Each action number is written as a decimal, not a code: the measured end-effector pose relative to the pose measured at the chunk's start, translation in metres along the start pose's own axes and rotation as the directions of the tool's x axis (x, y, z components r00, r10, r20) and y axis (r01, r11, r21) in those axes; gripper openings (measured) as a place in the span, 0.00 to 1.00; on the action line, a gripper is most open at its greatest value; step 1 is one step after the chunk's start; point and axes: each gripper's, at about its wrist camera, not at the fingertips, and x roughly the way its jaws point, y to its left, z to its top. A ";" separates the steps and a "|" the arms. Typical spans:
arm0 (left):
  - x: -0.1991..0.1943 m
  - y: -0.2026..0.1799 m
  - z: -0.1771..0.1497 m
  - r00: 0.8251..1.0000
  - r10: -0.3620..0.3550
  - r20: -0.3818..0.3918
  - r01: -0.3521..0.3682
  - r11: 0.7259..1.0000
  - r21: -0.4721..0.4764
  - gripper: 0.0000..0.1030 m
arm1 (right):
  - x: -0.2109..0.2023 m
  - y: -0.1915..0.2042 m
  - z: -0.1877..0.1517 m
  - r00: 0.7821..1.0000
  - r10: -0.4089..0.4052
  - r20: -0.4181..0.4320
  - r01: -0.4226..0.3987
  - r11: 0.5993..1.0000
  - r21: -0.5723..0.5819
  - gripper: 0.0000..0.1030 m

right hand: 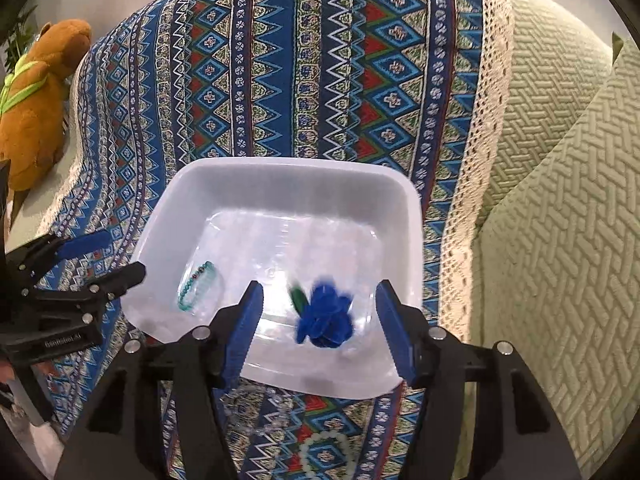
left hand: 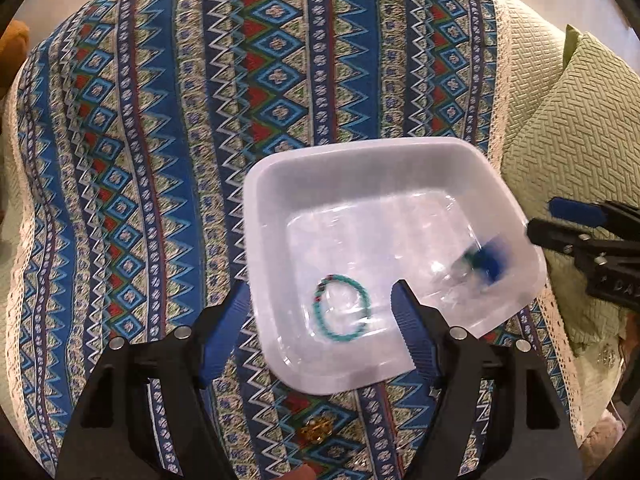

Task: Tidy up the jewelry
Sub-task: 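Carry both items to the white tray and open both tools inside it, then grasp the pacifier charm with the left tool while the right tool grasps the brown-bead bracelet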

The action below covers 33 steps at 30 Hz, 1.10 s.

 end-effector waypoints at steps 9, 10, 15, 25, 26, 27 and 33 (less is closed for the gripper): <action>-0.069 -0.004 -0.063 0.996 -0.074 0.051 0.072 0.996 0.045 0.71 | -0.066 0.011 -0.075 0.999 0.032 -0.024 -0.033 0.998 -0.047 0.57; -0.076 -0.006 -0.075 0.996 -0.080 0.051 0.077 0.995 0.058 0.71 | -0.073 0.013 -0.094 0.999 0.026 -0.045 -0.028 0.998 -0.053 0.57; -0.102 -0.014 -0.152 0.995 -0.096 0.005 0.095 0.988 0.122 0.71 | -0.093 0.020 -0.172 0.991 0.039 -0.128 -0.046 0.997 -0.059 0.57; -0.090 -0.021 -0.270 0.993 -0.039 -0.110 0.052 0.991 0.124 0.71 | -0.091 0.017 -0.267 0.970 0.020 -0.242 -0.024 1.000 -0.013 0.57; -0.088 -0.023 -0.274 0.993 -0.031 -0.114 0.045 0.991 0.124 0.71 | -0.089 0.015 -0.273 0.968 0.010 -0.251 -0.012 1.000 -0.005 0.57; -0.086 -0.026 -0.279 0.993 -0.026 -0.113 0.040 0.991 0.125 0.71 | -0.089 0.014 -0.278 0.967 0.002 -0.256 -0.003 1.000 -0.004 0.57; -0.075 -0.036 -0.287 0.993 -0.012 -0.114 0.025 0.993 0.118 0.71 | -0.080 0.008 -0.286 0.962 -0.011 -0.274 0.013 1.000 0.004 0.57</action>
